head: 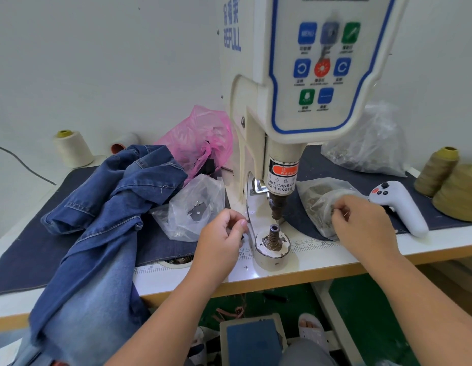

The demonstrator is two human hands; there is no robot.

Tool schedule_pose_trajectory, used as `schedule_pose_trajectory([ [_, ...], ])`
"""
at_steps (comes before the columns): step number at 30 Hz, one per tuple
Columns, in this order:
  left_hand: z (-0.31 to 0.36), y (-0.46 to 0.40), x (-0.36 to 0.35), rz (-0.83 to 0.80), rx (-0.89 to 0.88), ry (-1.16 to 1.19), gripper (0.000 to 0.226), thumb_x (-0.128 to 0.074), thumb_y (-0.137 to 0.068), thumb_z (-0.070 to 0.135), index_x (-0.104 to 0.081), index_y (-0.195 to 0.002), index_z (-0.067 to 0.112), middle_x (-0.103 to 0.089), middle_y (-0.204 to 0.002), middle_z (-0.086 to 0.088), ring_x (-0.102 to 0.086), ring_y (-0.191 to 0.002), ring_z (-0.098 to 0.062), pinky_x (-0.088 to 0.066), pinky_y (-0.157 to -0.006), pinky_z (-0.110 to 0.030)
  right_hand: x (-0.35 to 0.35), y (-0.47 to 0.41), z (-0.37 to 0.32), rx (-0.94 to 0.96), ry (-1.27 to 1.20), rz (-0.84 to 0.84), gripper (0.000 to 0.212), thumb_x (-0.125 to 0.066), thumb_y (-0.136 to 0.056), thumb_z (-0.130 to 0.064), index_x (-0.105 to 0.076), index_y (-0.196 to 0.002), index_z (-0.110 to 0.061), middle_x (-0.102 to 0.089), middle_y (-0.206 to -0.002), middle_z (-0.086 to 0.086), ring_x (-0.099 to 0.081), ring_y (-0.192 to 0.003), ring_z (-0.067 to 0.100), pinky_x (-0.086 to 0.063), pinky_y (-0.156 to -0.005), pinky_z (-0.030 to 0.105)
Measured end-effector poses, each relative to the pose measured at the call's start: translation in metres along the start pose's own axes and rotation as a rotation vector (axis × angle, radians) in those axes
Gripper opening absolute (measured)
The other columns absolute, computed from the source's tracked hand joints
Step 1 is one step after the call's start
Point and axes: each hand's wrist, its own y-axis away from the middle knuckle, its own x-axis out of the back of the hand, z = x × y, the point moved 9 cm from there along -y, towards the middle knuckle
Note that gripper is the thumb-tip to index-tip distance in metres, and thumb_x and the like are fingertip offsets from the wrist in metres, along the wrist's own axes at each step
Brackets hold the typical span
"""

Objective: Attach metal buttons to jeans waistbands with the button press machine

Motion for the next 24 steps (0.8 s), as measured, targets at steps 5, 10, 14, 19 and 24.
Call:
schedule_pose_trajectory([
  [5,0.001,0.001,0.0,-0.005,0.001,0.006,0.016,-0.052,-0.101,0.021,-0.062,-0.09,0.026,-0.069,-0.079,0.0,-0.063,-0.071,-0.023,-0.053,-0.062,-0.038,-0.003,0.002,0.006,-0.077,-0.178,-0.002,0.018,-0.064,-0.089,-0.008,-0.067,-0.08,-0.024,-0.065,-0.078,-0.008,-0.06,-0.075,0.01,-0.05,-0.07,0.03],
  [10,0.0,0.0,-0.002,-0.013,-0.001,-0.009,0.014,-0.053,-0.101,0.022,-0.062,-0.091,0.027,-0.069,-0.08,-0.002,-0.064,-0.072,-0.025,-0.054,-0.063,-0.039,0.004,0.009,0.006,-0.184,-0.398,0.027,0.028,-0.069,-0.086,-0.01,-0.065,-0.073,-0.034,-0.065,-0.073,-0.015,-0.06,-0.07,0.001,-0.039,-0.06,0.015],
  [14,-0.001,0.0,-0.001,-0.01,-0.002,-0.018,0.014,-0.053,-0.101,0.022,-0.062,-0.091,0.027,-0.069,-0.08,-0.002,-0.064,-0.072,-0.021,-0.054,-0.063,-0.038,-0.005,0.022,-0.001,-0.285,-0.64,0.008,0.018,-0.071,-0.084,-0.011,-0.071,-0.075,-0.027,-0.067,-0.061,-0.008,-0.06,-0.055,0.006,-0.048,-0.06,0.027],
  [19,-0.001,0.0,-0.002,-0.013,-0.006,-0.026,0.014,-0.054,-0.101,0.023,-0.062,-0.091,0.029,-0.069,-0.082,-0.005,-0.064,-0.073,-0.024,-0.054,-0.063,-0.039,-0.029,0.048,-0.027,-0.412,-1.004,-0.095,0.018,-0.075,-0.082,-0.005,-0.072,-0.078,-0.022,-0.07,-0.066,-0.001,-0.062,-0.057,0.013,-0.048,-0.052,0.023],
  [24,-0.001,0.0,-0.001,-0.007,-0.012,-0.04,0.014,-0.054,-0.1,0.023,-0.061,-0.091,0.03,-0.069,-0.082,-0.003,-0.064,-0.072,-0.017,-0.055,-0.063,-0.032,-0.044,0.062,-0.067,-0.42,-1.165,-0.253,0.026,-0.076,-0.082,-0.005,-0.075,-0.067,-0.026,-0.067,-0.065,0.0,-0.059,-0.059,0.014,-0.047,-0.053,0.025],
])
